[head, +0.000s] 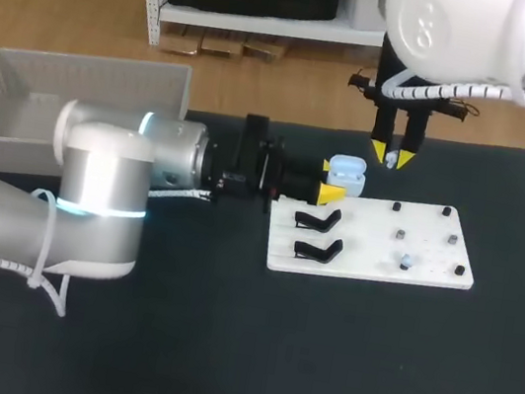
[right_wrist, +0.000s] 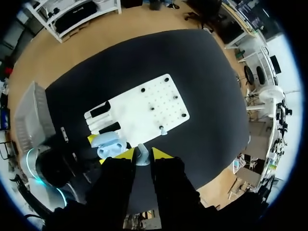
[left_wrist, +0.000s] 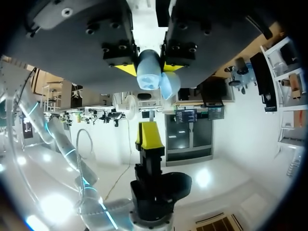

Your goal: Pick up each earbud case from the left stands, insert the matching earbuds, close the lid, and place the case in the box.

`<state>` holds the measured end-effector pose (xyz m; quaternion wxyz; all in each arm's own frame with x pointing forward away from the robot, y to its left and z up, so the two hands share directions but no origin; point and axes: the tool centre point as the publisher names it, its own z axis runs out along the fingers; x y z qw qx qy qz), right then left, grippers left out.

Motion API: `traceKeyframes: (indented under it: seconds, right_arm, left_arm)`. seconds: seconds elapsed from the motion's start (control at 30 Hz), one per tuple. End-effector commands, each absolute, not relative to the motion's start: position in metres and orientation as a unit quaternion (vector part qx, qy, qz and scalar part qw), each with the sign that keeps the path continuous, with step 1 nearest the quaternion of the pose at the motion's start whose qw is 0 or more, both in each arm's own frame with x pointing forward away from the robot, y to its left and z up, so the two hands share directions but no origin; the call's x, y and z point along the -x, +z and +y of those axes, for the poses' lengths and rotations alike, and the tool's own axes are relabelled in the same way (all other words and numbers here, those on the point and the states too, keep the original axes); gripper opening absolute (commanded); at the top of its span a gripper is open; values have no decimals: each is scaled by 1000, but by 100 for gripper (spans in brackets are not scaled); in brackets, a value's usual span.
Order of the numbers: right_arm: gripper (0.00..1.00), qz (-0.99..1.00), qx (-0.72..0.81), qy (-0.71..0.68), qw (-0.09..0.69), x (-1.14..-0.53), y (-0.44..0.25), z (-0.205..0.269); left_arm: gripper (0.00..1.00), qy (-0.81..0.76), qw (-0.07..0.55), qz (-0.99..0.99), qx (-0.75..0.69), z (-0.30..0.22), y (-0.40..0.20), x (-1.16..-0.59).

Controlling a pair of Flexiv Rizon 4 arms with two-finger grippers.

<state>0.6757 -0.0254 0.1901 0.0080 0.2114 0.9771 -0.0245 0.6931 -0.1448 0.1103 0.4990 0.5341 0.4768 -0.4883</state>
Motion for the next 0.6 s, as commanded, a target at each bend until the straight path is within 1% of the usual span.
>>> traceKeyframes:
  seconds: [0.03,0.3,0.6]
  right_arm:
    - [0,976,-215,-24,0,-677,196,-21]
    - [0,975,-220,-14,-13,-673,197,-13]
    - [0,964,-265,-15,-32,-672,191,-12]
  left_arm:
    - [0,-485,506,478,-529,-145,108,-689]
    - [0,-485,506,476,-531,-146,109,-689]
    - [0,-485,506,476,-531,-146,109,-689]
